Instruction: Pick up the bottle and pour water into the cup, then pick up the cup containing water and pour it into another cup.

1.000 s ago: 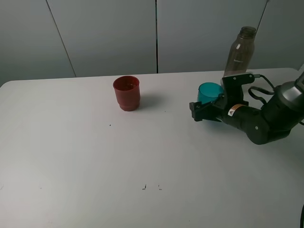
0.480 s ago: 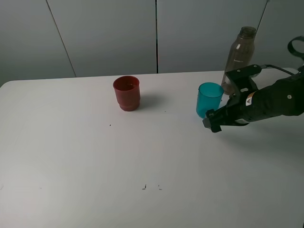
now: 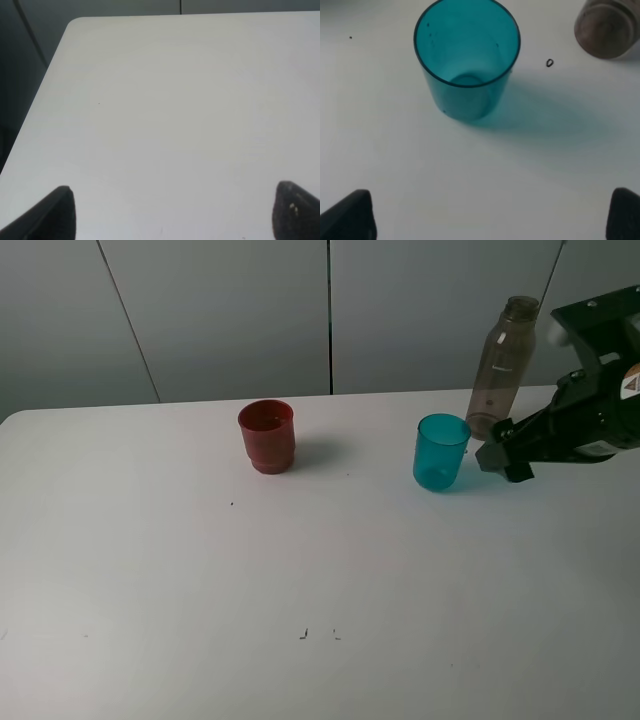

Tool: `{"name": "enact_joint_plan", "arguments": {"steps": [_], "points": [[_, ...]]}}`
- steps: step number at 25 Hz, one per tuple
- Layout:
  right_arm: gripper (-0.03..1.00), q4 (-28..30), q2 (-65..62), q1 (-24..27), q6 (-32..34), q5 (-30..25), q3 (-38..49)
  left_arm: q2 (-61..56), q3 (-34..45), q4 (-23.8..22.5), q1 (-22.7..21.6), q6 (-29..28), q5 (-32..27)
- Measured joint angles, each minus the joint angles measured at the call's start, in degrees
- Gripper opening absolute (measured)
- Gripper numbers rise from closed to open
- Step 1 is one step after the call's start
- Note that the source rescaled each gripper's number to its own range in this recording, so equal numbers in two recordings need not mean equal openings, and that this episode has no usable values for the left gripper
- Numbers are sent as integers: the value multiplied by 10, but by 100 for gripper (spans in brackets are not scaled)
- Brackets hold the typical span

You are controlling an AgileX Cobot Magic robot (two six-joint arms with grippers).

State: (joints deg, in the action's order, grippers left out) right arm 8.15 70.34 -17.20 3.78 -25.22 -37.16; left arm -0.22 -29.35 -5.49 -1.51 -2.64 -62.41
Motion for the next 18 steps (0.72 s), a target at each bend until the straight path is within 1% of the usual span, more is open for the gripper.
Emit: {"name": "enact_joint_plan", "arguments": {"steps": [2,4,8,13,16,18], "points": [[100,0,-54,0,-1,-74,-17,0,0,0,0,0,0],[100,0,-104,0,-1,-132,-30,0,0,0,0,0,0],[100,-1,-210,0,-1,-226,-38,0,0,0,0,0,0],[100,-19,-337,0,-3,-357,-38,0,0,0,0,0,0],[100,-28,-406,0,-4,-417,-38,0,0,0,0,0,0],[100,-30,-449,0,-4,-435,-38,0,0,0,0,0,0]]}}
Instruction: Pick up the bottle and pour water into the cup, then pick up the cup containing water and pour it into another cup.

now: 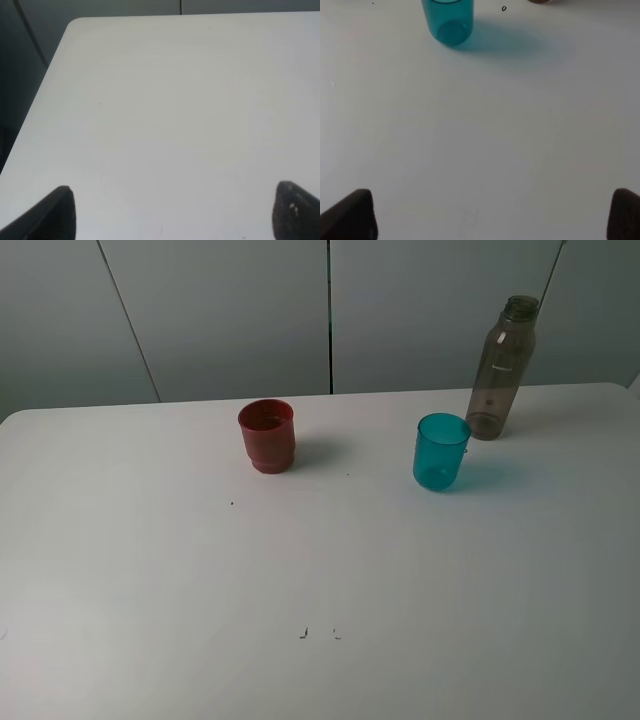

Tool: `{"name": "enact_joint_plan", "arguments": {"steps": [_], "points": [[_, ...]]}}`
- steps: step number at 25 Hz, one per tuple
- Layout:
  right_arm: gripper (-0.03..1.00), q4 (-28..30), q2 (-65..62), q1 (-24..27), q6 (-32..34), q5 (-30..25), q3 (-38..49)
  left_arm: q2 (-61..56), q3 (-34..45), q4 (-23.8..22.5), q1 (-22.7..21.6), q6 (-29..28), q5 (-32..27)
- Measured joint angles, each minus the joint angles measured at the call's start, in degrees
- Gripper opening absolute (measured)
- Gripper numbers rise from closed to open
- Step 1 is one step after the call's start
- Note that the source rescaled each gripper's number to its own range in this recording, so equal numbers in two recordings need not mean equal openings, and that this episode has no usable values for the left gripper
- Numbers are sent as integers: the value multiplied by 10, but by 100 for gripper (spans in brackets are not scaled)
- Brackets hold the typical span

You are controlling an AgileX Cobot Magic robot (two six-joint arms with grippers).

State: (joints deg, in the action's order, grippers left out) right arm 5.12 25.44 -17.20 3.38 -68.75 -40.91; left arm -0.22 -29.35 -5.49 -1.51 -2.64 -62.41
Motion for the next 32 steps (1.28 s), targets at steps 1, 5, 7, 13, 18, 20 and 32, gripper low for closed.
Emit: {"name": "enact_joint_plan", "arguments": {"steps": [1,5,7,13,18,20,32], "points": [[100,-1,-22,0,0,-5,0,0,0,0,0,0,0],[100,-8,-100,0,-1,-8,6,0,0,0,0,0,0],[100,-13,-133,0,-1,-10,14,0,0,0,0,0,0],[100,-13,-210,0,-1,-10,41,0,0,0,0,0,0],[100,-13,-250,0,-1,0,84,0,0,0,0,0,0],[100,-13,-253,0,-1,4,96,0,0,0,0,0,0],[100,-16,-255,0,55,56,115,0,0,0,0,0,0]]}}
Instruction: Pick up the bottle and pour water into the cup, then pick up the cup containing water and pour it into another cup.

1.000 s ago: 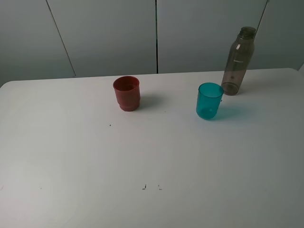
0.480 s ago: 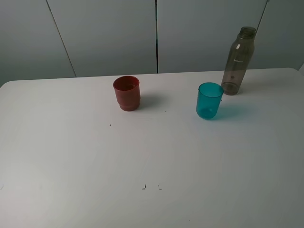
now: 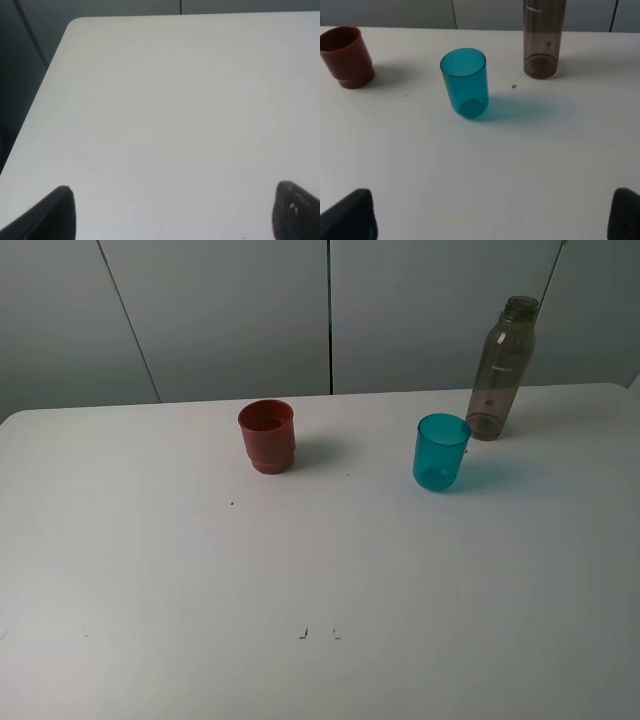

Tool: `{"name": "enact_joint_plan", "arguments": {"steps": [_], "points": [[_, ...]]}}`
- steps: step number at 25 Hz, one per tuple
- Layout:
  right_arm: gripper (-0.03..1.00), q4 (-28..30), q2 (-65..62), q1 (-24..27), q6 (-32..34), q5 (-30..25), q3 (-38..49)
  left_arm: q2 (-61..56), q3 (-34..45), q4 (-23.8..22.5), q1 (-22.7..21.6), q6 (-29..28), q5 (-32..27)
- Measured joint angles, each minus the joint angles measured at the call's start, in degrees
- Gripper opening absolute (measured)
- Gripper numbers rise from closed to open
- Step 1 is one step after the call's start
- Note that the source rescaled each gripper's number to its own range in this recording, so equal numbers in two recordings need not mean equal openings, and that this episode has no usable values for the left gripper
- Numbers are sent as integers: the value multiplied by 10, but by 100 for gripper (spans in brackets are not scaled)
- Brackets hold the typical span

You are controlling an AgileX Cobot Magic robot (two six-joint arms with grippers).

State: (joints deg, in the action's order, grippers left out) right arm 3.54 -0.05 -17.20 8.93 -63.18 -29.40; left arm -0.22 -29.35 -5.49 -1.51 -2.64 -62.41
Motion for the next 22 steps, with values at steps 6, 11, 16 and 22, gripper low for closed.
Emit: {"name": "enact_joint_plan", "arguments": {"steps": [6,11,16,22], "points": [[100,0,0,28,0,1,0,0,0,0,0,0,0],[100,0,0,123,0,2,0,0,0,0,0,0,0],[100,-22,0,177,-57,2,0,0,0,0,0,0,0],[100,-31,0,179,-82,2,0,0,0,0,0,0,0]]}}
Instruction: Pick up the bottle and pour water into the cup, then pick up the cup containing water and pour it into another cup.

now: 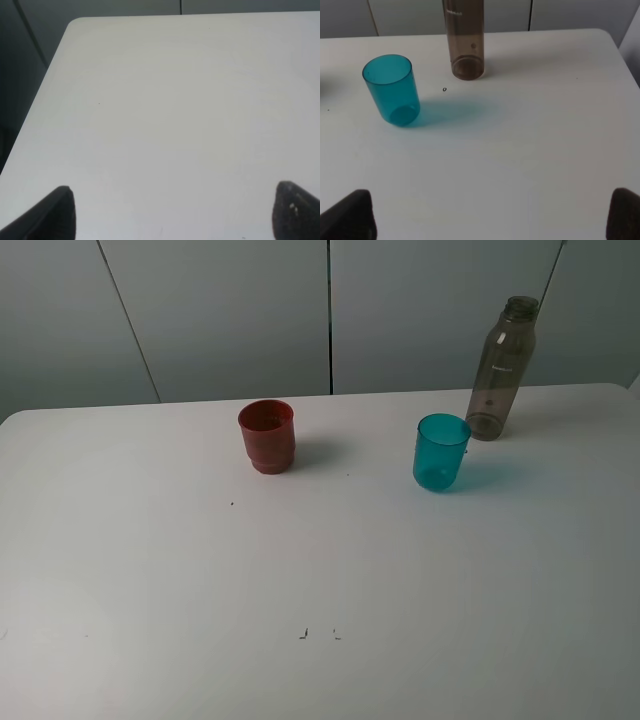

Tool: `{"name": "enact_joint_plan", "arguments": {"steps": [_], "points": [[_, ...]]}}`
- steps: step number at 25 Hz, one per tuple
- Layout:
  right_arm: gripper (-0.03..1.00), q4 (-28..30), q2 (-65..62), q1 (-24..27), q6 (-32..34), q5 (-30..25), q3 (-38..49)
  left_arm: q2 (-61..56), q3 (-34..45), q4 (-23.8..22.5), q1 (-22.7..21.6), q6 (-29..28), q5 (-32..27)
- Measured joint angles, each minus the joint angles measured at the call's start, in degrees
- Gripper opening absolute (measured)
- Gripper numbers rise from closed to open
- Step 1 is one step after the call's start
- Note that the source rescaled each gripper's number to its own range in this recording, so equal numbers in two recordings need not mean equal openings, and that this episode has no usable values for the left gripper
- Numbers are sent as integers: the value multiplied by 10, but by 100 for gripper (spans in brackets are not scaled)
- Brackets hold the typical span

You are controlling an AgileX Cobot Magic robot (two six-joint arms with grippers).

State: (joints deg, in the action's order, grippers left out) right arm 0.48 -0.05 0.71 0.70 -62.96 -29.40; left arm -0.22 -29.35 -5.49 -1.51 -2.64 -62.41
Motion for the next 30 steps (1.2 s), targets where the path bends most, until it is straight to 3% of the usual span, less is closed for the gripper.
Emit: {"name": "enact_joint_plan", "arguments": {"steps": [30], "points": [[100,-1,0,0,-1,1,0,0,0,0,0,0,0]]}}
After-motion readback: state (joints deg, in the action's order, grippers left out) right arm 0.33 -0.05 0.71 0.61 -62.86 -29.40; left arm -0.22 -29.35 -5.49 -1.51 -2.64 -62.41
